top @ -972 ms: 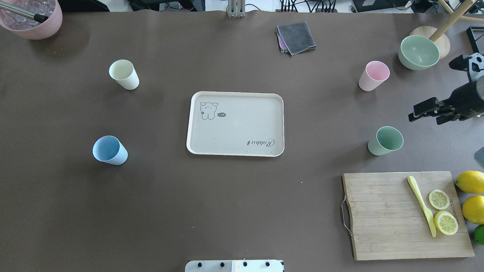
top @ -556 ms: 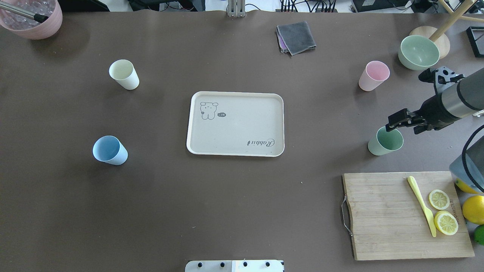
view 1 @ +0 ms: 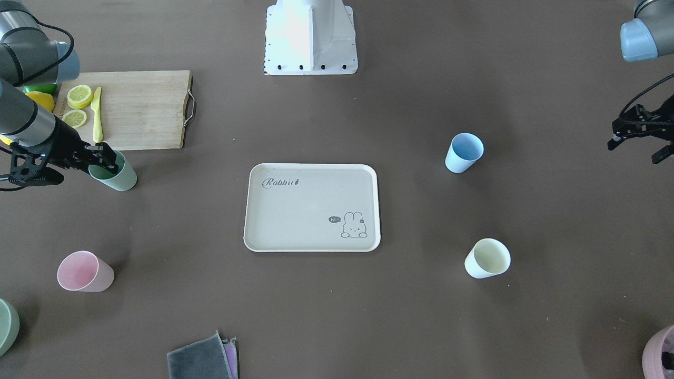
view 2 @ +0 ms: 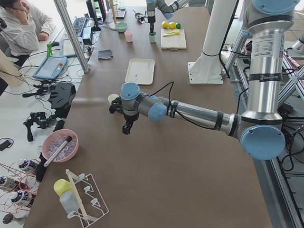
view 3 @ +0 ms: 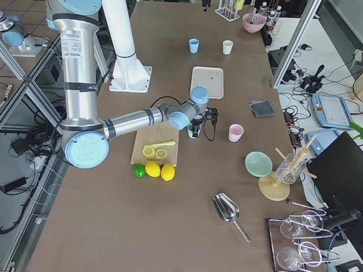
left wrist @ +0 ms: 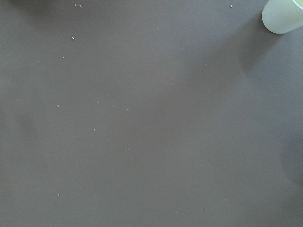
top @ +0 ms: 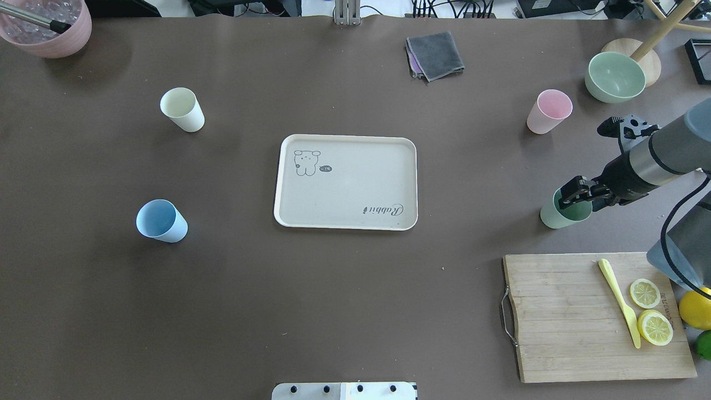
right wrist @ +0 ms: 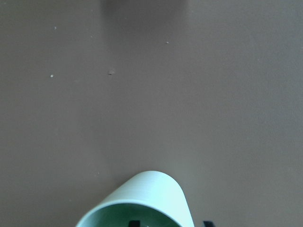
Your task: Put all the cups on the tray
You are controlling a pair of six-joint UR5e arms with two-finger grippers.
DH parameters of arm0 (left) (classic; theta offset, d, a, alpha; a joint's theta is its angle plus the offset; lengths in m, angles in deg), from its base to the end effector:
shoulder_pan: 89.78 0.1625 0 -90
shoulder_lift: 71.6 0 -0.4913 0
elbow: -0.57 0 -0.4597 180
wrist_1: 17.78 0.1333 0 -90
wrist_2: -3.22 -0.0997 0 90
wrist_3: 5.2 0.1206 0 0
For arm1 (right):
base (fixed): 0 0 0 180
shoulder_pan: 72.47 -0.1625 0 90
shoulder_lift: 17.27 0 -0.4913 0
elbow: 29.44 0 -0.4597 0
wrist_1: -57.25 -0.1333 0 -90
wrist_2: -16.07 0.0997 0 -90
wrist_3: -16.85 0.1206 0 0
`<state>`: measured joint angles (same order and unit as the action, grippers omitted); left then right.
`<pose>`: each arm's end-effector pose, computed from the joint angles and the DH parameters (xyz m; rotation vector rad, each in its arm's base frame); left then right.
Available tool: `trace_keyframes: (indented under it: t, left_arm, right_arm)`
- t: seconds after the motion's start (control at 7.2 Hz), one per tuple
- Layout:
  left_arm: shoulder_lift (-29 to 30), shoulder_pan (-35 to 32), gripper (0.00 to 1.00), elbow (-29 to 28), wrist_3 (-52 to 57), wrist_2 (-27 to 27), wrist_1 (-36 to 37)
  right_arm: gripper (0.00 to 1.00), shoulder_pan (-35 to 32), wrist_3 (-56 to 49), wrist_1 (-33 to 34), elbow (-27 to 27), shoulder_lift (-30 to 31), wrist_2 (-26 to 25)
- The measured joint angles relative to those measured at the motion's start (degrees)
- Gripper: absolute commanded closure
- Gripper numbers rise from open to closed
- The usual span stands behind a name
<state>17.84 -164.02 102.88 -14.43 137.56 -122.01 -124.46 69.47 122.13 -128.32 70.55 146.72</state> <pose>0.1084 -0.5645 0.5940 0.2563 0.8373 0.2820 -0.3290 -0.5099 0.5803 -0.0621 -0.9096 0.0132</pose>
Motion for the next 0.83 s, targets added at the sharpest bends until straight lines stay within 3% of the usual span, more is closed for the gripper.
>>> trace_keyframes:
  t: [0.42,0.69,0.83]
  left_arm:
    - [1.20,3.12,0.03,4.82,-15.96,-0.03,-1.39]
    - [2.57,13.52,0.07,11.00,-34.51,-4.39,-1.79]
    - [3.41,20.13,0.07,12.45,-41.21,-9.84,-1.83]
  right_arm:
    - [1.00,0.13,0.11,0.47,-1.03,-1.71,0.27]
    - [1.00,1.39,3.37,0.65,-1.74,-6.11,-0.74]
    - [1.00,3.77,7.88,0.70,-1.56,-9.78,-2.49]
